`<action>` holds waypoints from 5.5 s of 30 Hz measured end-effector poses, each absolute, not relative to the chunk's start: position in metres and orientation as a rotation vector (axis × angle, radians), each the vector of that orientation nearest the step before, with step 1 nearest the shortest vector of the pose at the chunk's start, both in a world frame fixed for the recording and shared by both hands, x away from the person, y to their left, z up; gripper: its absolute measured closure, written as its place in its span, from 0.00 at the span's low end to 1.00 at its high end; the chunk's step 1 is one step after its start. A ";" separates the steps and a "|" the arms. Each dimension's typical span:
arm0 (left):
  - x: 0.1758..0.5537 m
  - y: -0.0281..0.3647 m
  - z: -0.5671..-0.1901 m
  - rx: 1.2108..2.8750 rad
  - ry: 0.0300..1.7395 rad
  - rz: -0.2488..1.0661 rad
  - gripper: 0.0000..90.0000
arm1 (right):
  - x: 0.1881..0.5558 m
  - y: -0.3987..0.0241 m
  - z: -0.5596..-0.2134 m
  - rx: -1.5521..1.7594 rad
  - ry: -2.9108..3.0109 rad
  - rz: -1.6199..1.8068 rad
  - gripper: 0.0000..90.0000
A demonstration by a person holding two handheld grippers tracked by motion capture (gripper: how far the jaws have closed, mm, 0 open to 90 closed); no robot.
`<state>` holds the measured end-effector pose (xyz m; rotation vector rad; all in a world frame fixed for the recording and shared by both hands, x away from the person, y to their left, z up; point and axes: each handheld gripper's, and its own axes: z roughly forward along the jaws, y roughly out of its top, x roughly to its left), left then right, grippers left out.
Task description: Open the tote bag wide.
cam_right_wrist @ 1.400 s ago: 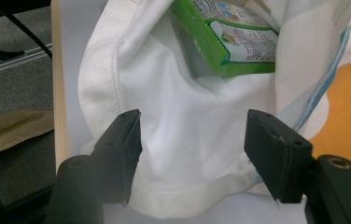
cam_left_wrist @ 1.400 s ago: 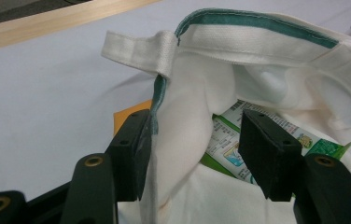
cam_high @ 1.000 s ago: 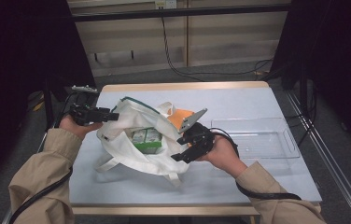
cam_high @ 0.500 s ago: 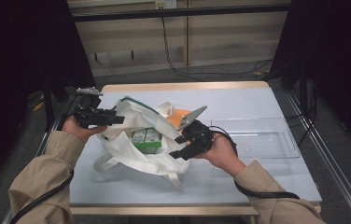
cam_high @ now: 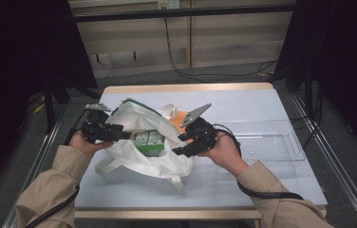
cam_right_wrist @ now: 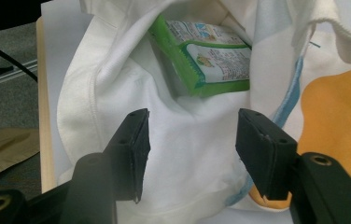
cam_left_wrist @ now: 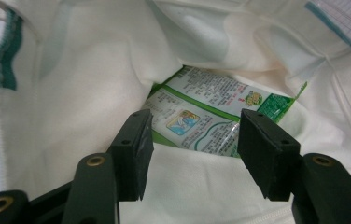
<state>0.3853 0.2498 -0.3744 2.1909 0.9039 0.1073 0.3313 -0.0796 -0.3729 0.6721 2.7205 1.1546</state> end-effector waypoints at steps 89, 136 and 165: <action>0.342 0.280 -0.425 2.302 0.898 0.090 1.00 | 0.387 -0.097 -0.387 0.908 2.626 0.999 0.99; 0.341 0.278 -0.447 2.296 0.933 0.055 1.00 | 0.415 -0.122 -0.407 1.056 2.611 0.930 1.00; 0.340 0.279 -0.448 2.282 0.933 0.059 1.00 | 0.424 -0.125 -0.421 1.124 2.623 0.855 0.99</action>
